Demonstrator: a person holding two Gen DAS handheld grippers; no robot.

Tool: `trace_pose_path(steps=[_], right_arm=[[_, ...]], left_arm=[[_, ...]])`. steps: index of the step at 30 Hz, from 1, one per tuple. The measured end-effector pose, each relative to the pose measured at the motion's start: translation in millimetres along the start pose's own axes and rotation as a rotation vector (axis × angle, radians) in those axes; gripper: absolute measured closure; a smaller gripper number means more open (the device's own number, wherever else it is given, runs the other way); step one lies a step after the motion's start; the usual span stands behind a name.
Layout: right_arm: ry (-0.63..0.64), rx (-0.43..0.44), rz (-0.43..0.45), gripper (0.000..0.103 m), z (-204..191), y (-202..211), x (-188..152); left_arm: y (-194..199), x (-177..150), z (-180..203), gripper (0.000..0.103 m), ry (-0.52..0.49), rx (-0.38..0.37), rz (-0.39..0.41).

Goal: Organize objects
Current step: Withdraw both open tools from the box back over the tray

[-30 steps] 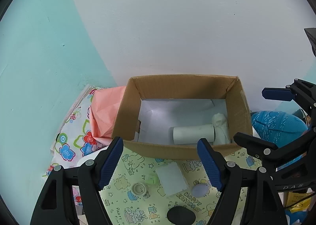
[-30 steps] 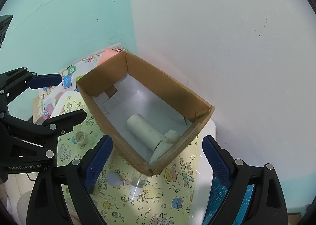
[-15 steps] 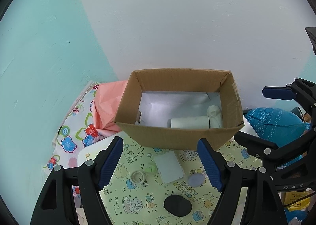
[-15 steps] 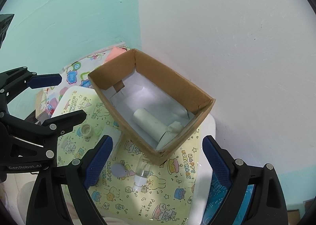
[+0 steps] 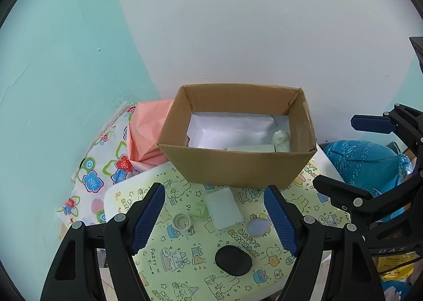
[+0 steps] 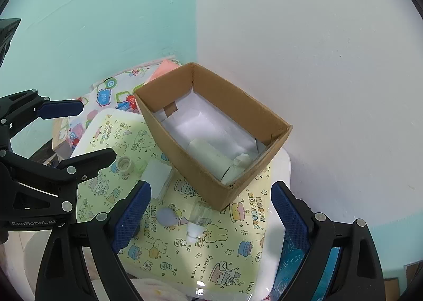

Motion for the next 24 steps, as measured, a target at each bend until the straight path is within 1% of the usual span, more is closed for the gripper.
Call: trace_pose_path(steps=[8,24], right_arm=[[0.006,-0.012,-0.003,0.009,-5,7,-10],[0.008,-0.011,-0.019,0.009,-19,12,-29]], left_arm=[[8,-6,6,0.024,-0.014,-0.001,0.005],[16,-23,11,0.024,-0.033,-0.028,-0.009]])
Point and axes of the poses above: each gripper's, at about its wrist camera, not at the fingertips, and y roughly against the way its jaws point, z to its right, x to its top, the point moved 10 cm from there along -y, roughly the way its jaws point, and after that the axes turned 9 degrees about -y, right-handed, at the moved point
